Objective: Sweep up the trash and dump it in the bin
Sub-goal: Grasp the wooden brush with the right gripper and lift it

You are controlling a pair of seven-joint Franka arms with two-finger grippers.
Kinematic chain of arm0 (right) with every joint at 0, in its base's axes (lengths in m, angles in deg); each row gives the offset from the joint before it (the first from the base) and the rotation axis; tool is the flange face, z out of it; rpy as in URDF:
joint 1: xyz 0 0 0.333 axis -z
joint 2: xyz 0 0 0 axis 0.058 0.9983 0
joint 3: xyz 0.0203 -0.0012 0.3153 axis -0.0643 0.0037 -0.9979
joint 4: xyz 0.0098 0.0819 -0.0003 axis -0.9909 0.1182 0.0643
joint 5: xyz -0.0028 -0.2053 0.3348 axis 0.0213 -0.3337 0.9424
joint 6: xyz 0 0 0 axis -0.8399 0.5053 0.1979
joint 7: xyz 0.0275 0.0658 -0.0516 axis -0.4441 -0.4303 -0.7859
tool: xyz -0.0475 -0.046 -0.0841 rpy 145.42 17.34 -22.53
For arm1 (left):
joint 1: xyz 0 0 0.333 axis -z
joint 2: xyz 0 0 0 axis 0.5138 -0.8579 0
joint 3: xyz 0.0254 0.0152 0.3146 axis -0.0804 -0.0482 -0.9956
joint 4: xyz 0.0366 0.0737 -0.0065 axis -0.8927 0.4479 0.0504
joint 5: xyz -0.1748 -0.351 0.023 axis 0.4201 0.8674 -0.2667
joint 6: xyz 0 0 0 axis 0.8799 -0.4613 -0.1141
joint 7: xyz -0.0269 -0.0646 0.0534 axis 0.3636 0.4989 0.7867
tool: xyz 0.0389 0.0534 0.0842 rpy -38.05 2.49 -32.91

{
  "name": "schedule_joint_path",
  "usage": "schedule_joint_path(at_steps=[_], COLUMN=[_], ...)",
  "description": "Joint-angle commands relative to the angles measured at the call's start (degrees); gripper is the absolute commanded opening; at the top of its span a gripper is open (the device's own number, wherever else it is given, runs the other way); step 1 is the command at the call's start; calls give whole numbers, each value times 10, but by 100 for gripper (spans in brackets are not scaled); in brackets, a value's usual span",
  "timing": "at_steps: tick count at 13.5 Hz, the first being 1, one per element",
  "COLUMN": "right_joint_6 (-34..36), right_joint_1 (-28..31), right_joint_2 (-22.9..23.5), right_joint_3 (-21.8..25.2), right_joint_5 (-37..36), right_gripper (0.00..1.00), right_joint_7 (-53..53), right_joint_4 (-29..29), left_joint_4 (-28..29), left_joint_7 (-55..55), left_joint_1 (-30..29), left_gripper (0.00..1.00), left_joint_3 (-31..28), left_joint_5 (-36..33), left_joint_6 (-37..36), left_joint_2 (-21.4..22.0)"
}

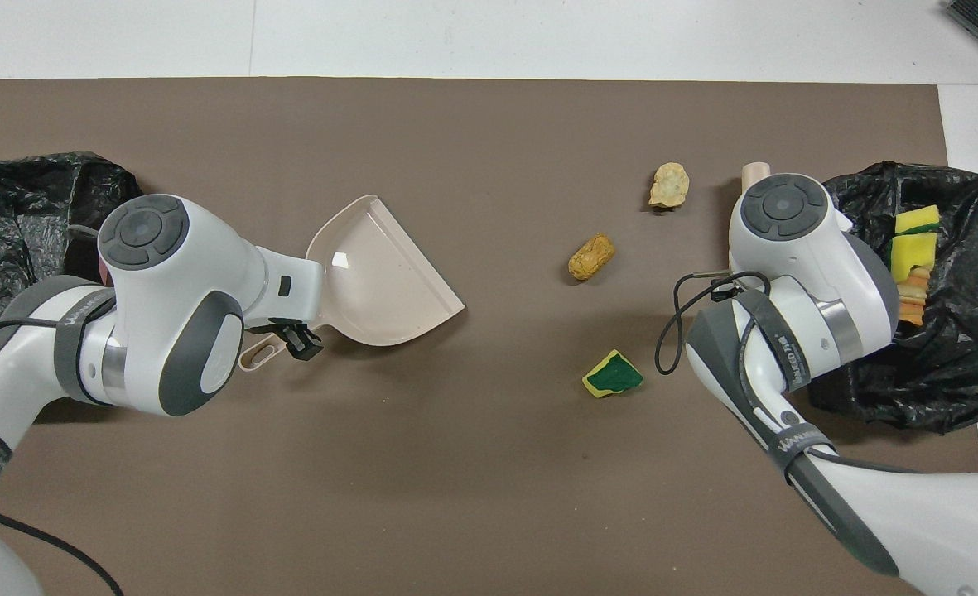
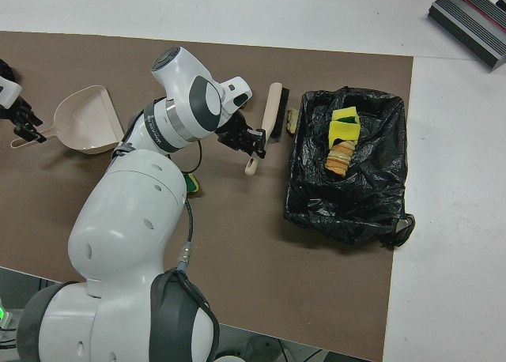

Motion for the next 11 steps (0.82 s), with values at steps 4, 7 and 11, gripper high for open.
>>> schedule_joint_path(at_steps=[4, 7, 11], right_joint_6=[41, 102, 79], right_joint_1=[-26, -23, -6], right_joint_2=[25, 20, 22], right_joint_3=[3, 2, 1], right_joint_5=[29, -63, -110], right_gripper=[0, 0, 0], right_joint_7=[41, 61, 74], right_joint_4=[-59, -51, -28], left_joint_4=[58, 48, 29], left_joint_7=[-10, -9, 52], left_joint_1=[0, -1, -3], left_gripper=[10, 0, 0], left_joint_3=[0, 0, 0], left_joint_5=[0, -13, -37], left_joint_6=[41, 52, 70], left_joint_2=[24, 18, 18])
